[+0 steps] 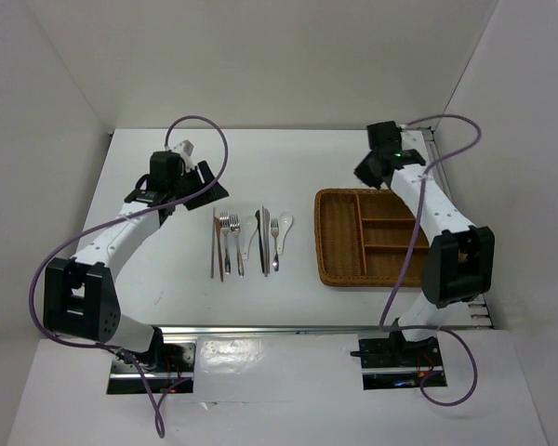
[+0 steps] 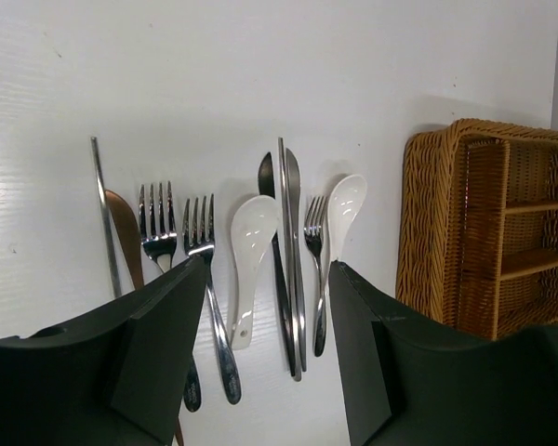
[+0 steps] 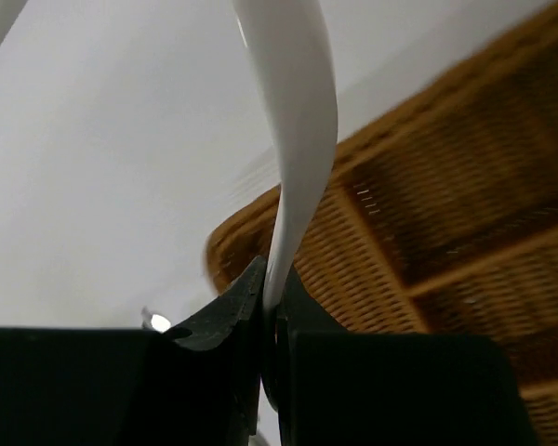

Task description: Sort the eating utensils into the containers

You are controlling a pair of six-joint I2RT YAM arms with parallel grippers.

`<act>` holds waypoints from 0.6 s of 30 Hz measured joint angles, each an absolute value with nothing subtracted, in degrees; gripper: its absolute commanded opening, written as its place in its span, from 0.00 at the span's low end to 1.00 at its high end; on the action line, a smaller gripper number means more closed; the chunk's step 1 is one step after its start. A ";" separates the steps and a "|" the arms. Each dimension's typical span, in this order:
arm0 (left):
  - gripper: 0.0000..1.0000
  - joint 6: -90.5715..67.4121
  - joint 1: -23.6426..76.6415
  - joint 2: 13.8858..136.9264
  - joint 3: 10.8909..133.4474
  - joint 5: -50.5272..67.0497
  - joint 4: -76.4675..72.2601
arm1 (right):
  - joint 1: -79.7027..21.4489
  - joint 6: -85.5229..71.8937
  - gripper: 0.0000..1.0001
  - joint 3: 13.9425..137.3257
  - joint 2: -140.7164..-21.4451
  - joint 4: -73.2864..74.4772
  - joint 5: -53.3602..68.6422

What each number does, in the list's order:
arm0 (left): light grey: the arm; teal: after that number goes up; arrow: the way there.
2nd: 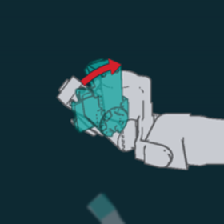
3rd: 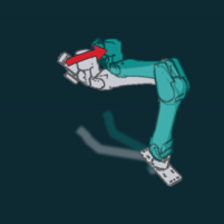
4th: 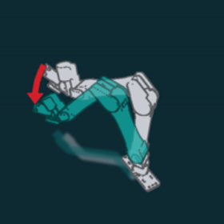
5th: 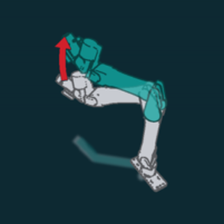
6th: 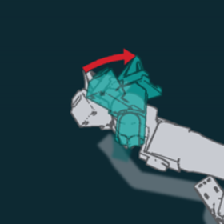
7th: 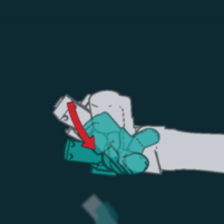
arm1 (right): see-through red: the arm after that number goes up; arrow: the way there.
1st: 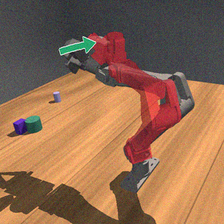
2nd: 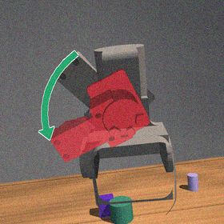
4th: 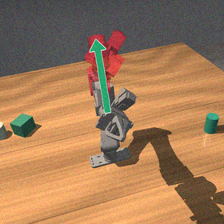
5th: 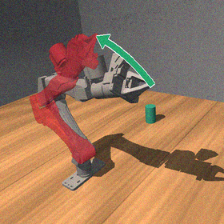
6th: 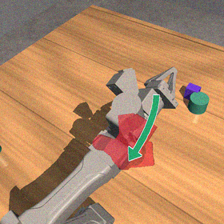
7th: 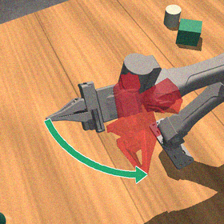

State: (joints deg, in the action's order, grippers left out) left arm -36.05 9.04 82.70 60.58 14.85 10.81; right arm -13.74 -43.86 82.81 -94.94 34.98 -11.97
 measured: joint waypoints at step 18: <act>0.68 -36.45 9.08 88.27 60.58 14.61 9.80 | -1.19 -66.63 0.00 73.41 -94.61 44.82 -18.81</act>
State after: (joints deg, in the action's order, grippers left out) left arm -36.45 9.08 88.27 60.58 14.61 9.80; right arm -1.19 -66.63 73.41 -94.61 44.82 -18.81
